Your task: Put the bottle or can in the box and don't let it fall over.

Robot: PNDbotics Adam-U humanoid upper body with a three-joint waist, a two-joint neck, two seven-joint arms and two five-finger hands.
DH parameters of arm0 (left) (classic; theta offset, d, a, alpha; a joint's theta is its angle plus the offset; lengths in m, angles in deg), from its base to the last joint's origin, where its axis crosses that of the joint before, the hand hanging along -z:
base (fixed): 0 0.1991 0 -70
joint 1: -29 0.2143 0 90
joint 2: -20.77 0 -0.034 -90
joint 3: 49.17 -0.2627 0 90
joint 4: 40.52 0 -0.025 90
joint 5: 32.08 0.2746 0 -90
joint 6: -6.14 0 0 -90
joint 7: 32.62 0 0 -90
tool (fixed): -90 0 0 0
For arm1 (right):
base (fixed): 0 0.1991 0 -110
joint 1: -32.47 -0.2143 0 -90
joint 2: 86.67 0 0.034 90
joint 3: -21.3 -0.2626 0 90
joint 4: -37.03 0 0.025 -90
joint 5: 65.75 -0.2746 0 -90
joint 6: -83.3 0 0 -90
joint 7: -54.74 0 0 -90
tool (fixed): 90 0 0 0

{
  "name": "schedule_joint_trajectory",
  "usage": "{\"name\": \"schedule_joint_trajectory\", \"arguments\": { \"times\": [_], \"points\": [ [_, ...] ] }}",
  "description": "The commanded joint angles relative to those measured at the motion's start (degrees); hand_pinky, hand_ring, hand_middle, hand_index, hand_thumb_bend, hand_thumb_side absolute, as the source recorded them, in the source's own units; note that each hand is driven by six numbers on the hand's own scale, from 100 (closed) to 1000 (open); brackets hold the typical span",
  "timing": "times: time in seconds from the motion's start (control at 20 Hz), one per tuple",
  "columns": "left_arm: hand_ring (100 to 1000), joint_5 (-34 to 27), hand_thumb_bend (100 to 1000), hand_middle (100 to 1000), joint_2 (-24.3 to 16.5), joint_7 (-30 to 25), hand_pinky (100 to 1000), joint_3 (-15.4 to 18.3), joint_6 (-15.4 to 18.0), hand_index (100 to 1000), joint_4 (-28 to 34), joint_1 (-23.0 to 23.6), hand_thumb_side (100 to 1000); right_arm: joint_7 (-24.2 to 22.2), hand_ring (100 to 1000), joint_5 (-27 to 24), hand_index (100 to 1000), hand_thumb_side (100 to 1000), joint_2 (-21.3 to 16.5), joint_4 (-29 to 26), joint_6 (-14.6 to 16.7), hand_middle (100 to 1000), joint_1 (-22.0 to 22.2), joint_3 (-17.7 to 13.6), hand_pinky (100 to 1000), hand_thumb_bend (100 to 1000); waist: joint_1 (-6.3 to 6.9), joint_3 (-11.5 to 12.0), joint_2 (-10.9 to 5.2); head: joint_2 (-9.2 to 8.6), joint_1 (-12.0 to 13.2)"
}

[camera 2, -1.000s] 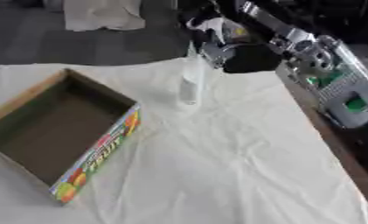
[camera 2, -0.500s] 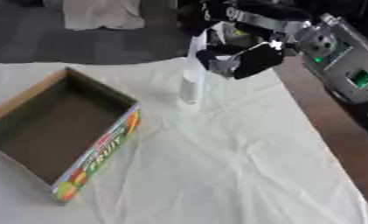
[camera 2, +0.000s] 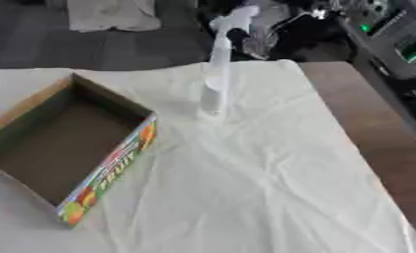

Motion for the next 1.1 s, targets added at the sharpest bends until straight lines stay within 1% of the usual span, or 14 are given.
{"name": "schedule_joint_trajectory", "arguments": {
  "times": [0.05,0.1,0.2,0.35,0.4,0.55,0.85,1.0,1.1],
  "points": [
    [570,-0.1,179,702,-1.3,0.0,934,-0.1,-0.1,613,1.2,0.1,846,-2.8,804,0.6,811,363,-0.7,2.4,-0.4,869,-2.9,-1.3,868,176,0.07,-0.3,-1.56,0.53,0.3],
    [570,-0.1,179,702,-1.3,0.0,934,-0.1,-0.2,613,1.2,0.2,847,-3.7,808,1.1,815,363,-0.6,3.3,-0.6,868,-3.6,-1.2,866,205,0.06,-0.5,-1.6,0.61,0.4],
    [570,0.0,179,702,-1.4,0.0,934,-0.1,-0.2,613,1.2,0.2,845,-5.4,817,2.5,819,372,-0.3,5.1,-0.8,871,-5.0,-0.7,866,233,0.02,-0.7,-1.71,0.63,0.4],
    [570,-0.1,179,702,-1.5,-0.1,934,-0.2,-0.3,613,1.2,0.2,845,-7.3,821,4.9,820,373,1.1,8.0,-0.4,877,-7.3,0.3,868,247,-0.03,-0.8,-1.87,0.11,0.3],
    [570,-0.1,179,702,-1.5,0.0,934,-0.2,-0.3,613,1.2,0.2,846,-7.8,825,5.7,822,376,1.7,9.0,-0.1,881,-8.2,0.7,870,255,-0.03,-0.8,-1.9,-0.31,0.2],
    [570,0.0,178,702,-1.5,0.0,934,-0.2,-0.3,613,1.2,0.4,846,-9.0,829,7.9,824,379,3.4,12.5,0.6,881,-10.7,1.7,871,270,0.03,-0.7,-1.87,-2.31,-0.6],
    [569,0.0,178,703,-1.4,0.0,934,-0.1,-0.4,612,1.2,0.4,847,-10.2,832,12.7,825,382,7.5,19.5,2.4,886,-15.4,2.5,875,280,0.22,-0.5,-1.64,-4.81,-2.5],
    [568,0.0,177,702,-1.3,0.0,934,-0.2,-0.4,611,1.2,0.4,848,-10.9,838,14.9,827,392,9.3,22.5,3.6,888,-17.3,2.8,876,289,0.26,-0.3,-1.41,-6.27,-2.8],
    [568,0.1,177,702,-1.3,0.1,934,-0.1,-0.4,611,1.2,0.4,849,-11.2,838,16.1,827,394,10.2,23.9,4.5,888,-18.2,2.9,876,291,0.25,-0.2,-1.22,-6.9,-2.9]
  ]
}}
